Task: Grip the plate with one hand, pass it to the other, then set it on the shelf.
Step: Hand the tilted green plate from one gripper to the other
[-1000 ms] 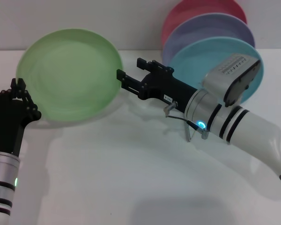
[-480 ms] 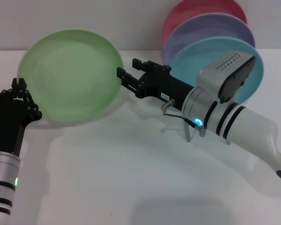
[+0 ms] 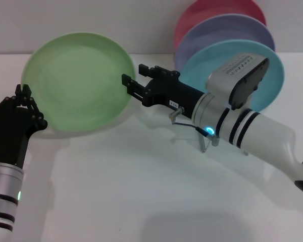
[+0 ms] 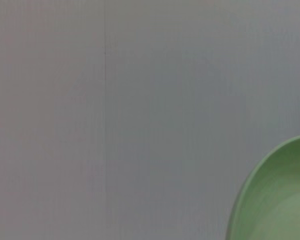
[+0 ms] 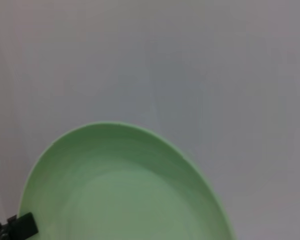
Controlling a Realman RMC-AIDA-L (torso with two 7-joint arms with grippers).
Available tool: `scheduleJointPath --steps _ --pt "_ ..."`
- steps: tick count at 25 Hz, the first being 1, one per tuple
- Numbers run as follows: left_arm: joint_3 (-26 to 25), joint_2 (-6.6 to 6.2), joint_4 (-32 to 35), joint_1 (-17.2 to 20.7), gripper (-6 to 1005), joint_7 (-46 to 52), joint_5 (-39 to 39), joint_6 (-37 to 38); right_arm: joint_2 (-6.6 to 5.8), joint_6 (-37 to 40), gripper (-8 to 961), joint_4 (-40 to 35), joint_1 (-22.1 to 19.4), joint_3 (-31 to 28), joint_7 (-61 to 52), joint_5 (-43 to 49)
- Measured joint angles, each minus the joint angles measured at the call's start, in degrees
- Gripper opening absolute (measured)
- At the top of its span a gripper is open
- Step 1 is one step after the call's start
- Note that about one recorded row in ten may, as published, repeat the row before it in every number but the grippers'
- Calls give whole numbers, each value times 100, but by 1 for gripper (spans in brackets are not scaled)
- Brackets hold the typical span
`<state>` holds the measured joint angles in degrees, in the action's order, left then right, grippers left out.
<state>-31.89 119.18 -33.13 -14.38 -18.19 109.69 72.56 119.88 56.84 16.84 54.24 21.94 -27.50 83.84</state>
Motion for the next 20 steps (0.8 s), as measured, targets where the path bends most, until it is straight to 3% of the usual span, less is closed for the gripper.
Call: scheduleJointPath --steps 8,11,16,20 --pt "-1 0 16 -3 36 4 0 -5 0 -300 519 254 -112 -986 608 679" --pt "-1 0 22 6 36 9 0 -2 0 -308 516 250 -156 -1069 618 710" --pt "3 0 30 12 36 26 0 0 0 -311 395 241 -201 -1129 620 713" --pt "12 0 35 21 36 33 0 2 0 -311 403 244 -203 -1134 622 718"
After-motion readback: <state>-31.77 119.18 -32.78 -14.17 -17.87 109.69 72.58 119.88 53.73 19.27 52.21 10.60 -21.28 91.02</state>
